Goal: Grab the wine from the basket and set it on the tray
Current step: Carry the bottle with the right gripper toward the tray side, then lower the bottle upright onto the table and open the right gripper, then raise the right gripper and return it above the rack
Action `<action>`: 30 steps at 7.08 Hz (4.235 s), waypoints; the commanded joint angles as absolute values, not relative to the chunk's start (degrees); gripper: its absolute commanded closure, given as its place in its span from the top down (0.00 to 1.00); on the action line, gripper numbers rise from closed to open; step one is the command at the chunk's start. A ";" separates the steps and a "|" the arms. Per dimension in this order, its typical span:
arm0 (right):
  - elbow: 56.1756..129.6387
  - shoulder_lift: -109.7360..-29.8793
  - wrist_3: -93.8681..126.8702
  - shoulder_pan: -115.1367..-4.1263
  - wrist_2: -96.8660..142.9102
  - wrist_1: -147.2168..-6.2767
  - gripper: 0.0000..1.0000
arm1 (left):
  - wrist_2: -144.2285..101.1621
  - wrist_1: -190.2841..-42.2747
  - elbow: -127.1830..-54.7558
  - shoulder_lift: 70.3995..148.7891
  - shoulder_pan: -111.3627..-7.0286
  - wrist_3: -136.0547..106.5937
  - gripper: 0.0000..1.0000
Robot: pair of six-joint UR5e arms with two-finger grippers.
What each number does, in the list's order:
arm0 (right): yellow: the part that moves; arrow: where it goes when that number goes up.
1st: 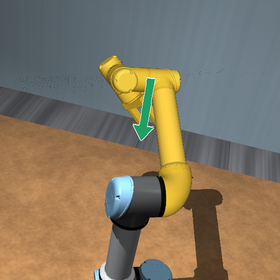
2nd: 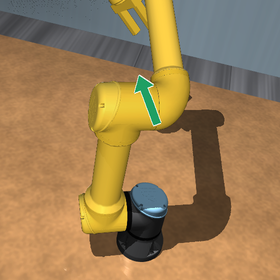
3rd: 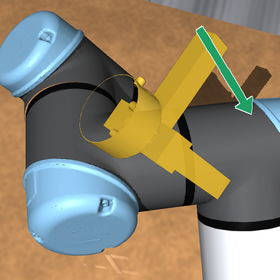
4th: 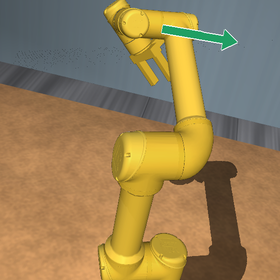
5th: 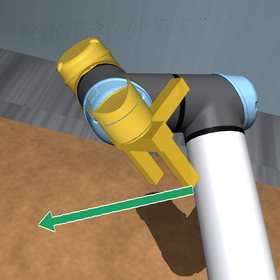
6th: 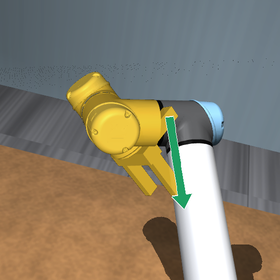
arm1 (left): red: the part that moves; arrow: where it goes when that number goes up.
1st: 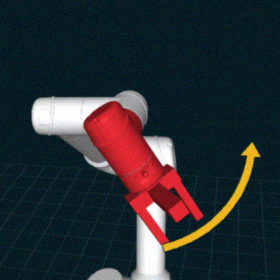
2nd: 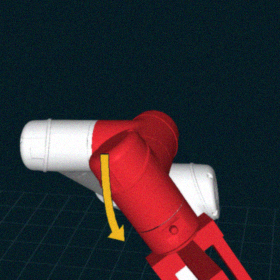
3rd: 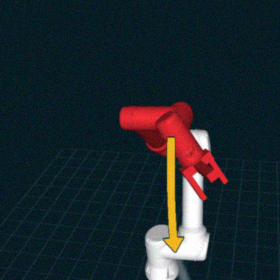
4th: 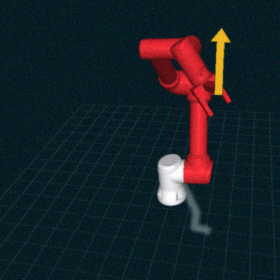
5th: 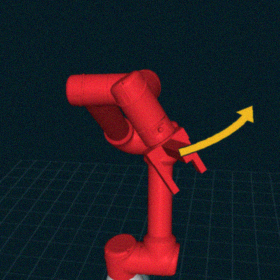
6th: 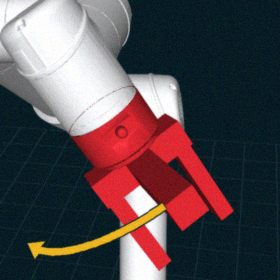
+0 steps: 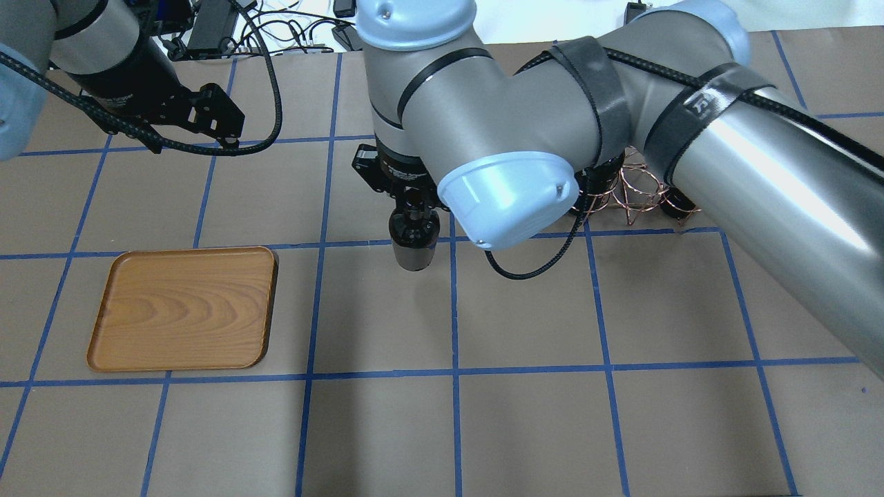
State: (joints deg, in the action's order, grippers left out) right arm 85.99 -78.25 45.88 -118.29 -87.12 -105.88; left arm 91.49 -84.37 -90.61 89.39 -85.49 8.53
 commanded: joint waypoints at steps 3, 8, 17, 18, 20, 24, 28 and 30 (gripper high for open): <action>85.34 -75.15 47.02 -121.55 -88.07 -105.47 0.00 | 91.49 -84.37 -90.62 89.38 -85.43 8.53 1.00; 85.69 -74.01 47.02 -121.90 -88.07 -103.27 0.00 | 91.58 -84.46 -90.70 89.38 -85.52 8.53 1.00; 83.77 -75.75 46.15 -121.47 -90.77 -103.98 1.00 | 91.49 -84.38 -90.70 89.38 -85.52 8.53 1.00; 83.50 -76.63 45.88 -119.99 -92.88 -103.54 1.00 | 91.49 -84.38 -90.70 89.38 -85.52 8.53 1.00; 82.97 -80.48 38.02 -112.45 -93.25 -94.97 1.00 | 91.58 -84.37 -90.70 89.38 -85.60 8.53 1.00; 82.00 -87.54 6.66 -89.88 -94.83 -85.87 1.00 | 91.50 -84.46 -90.70 89.38 -85.61 8.44 1.00; 82.71 -88.07 -3.87 -84.20 -95.98 -85.08 0.99 | 91.49 -85.08 -90.70 89.38 -85.69 8.09 1.00; 82.71 -89.03 3.39 -84.29 -94.14 -83.06 1.00 | 91.49 -85.25 -90.70 89.38 -85.78 8.00 1.00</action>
